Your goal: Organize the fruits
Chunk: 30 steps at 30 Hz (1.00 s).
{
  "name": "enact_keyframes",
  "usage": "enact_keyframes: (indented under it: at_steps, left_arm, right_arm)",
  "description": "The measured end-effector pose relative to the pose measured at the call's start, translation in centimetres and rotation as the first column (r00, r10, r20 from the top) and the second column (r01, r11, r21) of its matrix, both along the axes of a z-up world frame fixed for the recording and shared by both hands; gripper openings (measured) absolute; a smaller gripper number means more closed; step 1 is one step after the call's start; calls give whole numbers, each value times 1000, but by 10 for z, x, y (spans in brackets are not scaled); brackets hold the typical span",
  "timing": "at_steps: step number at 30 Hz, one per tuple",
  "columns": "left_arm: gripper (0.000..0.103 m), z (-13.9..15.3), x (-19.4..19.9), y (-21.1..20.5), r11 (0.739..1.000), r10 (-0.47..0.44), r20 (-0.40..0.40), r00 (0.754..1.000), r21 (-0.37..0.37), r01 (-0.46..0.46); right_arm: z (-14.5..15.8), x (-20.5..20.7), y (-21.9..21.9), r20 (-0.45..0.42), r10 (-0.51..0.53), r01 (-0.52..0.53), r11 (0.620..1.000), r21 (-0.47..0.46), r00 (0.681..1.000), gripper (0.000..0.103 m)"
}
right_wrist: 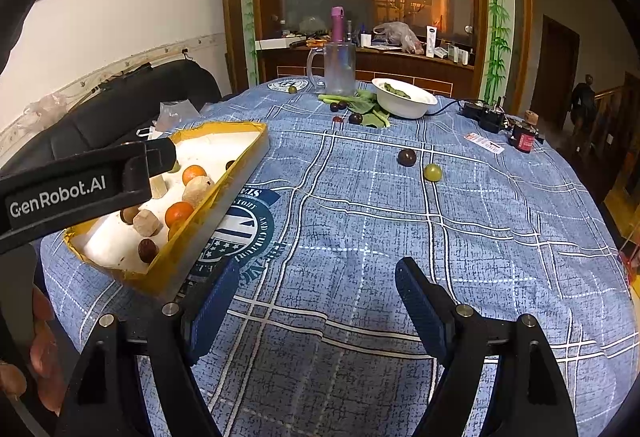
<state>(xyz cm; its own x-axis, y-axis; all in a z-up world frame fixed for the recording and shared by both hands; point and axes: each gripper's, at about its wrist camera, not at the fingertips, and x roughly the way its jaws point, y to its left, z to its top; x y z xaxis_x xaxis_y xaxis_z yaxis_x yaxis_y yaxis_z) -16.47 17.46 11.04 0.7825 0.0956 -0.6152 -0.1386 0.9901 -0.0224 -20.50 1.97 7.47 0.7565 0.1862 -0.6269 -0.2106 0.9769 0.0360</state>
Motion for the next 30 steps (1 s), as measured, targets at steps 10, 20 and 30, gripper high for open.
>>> enact_keyframes:
  at_steps: [10, 20, 30]
  left_arm:
    - [101, 12, -12, -2, 1000, 17, 57, 998, 24, -19]
    - [103, 33, -36, -4, 978, 149, 231, 962, 113, -178]
    - [103, 54, -62, 16, 984, 168, 350, 921, 0, -180]
  right_arm:
    - [4, -3, -4, 9, -6, 6, 1000, 12, 1000, 84]
    - [12, -13, -2, 50, 7, -8, 1000, 27, 999, 84]
    - [19, -17, 1, 90, 17, -19, 999, 31, 996, 84]
